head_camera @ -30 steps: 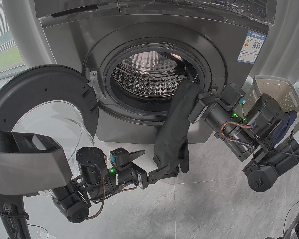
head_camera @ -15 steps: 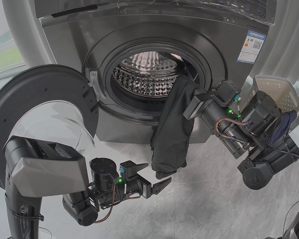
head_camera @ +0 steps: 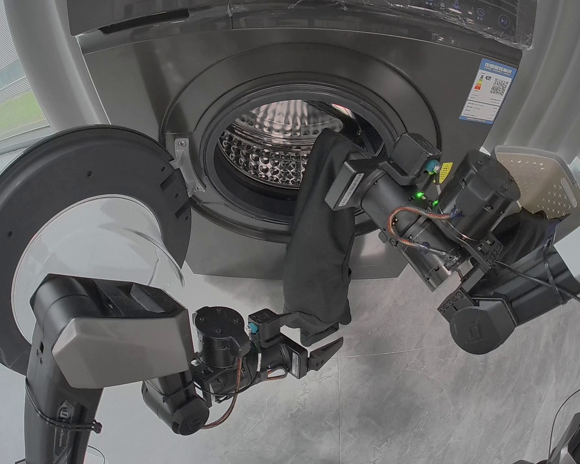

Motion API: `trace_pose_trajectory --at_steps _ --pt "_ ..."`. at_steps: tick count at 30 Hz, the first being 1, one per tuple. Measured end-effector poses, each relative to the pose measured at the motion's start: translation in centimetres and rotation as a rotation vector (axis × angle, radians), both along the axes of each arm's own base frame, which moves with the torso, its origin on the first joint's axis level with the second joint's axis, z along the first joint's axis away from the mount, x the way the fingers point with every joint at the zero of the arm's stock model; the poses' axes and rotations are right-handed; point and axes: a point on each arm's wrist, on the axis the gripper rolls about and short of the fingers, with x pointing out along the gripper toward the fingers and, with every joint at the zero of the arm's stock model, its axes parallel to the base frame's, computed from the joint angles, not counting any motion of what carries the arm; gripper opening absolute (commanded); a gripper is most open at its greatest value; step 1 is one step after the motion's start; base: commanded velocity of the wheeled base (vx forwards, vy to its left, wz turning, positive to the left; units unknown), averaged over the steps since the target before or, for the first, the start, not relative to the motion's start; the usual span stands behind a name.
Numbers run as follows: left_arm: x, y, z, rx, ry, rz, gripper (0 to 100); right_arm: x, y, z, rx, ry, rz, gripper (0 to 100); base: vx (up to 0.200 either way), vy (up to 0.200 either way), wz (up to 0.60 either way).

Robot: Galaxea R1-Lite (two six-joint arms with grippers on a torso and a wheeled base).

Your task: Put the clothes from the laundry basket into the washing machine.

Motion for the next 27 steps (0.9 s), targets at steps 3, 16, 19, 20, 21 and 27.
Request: trace_pose_trajectory --at_steps 3,16,19,20,21,27 --pt "0.6 -0.2 -0.1 -0.008 -0.013 0.027 100 0.3 0.3 0.4 0.018 0.002 -0.009 0 0.000 0.000 0.00" --pt "2.7 -0.8 -0.5 -0.038 -0.050 0.100 100 0.4 1.4 0.6 0.047 0.025 -0.015 0 0.000 0.000 0.00" --pt "3.8 -1.1 -0.4 -0.058 -0.079 0.138 100 -0.1 1.7 0.5 0.046 0.032 -0.006 0 0.000 0.000 0.00" --pt "4.2 -1.2 -0.3 -0.067 -0.090 0.155 100 -0.2 1.8 0.4 0.046 0.034 -0.003 0 0.000 0.000 0.00" --pt "4.6 -1.2 -0.3 -0.073 -0.097 0.170 100 -0.4 1.9 0.4 0.046 0.035 0.001 0 0.000 0.000 0.00" --pt "5.7 -1.3 -0.4 -0.095 -0.113 0.217 100 -0.8 2.1 0.5 0.048 0.037 0.009 0 0.000 0.000 0.00"
